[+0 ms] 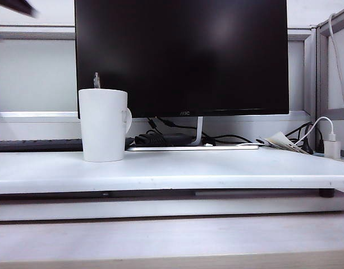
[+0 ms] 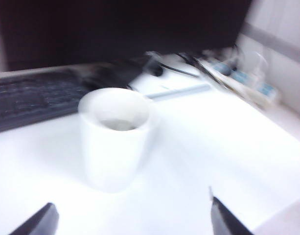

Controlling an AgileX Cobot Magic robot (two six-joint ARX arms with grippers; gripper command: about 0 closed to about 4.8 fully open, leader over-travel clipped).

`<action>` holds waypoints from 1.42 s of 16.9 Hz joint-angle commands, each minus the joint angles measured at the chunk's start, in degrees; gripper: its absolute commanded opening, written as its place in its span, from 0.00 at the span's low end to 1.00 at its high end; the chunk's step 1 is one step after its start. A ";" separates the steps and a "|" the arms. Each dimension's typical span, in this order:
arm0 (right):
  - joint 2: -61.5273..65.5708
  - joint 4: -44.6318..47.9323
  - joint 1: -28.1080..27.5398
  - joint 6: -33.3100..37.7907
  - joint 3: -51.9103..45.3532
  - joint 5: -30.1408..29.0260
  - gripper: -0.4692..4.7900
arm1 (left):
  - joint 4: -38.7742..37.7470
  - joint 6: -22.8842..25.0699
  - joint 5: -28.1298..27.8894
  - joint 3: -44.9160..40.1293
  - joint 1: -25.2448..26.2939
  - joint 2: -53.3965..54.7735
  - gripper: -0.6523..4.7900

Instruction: Pick up a spoon and stir the liquid in the cup.

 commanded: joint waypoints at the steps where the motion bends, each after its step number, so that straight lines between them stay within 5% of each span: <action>1: 12.74 -0.17 4.81 -4.63 5.64 -0.04 0.77 | 1.95 3.72 -12.55 0.52 -6.99 2.38 0.88; 8: 24.61 -0.13 10.69 -10.45 8.96 0.17 0.76 | 4.04 3.32 -9.75 1.14 -7.54 9.84 0.88; 10: 27.10 0.42 11.76 -11.74 11.02 0.50 0.69 | 4.37 3.32 -9.75 1.31 -7.54 11.63 0.88; 24: 37.66 5.66 11.63 -14.82 20.90 9.55 0.68 | 5.73 3.78 -6.97 1.31 -7.54 11.78 0.88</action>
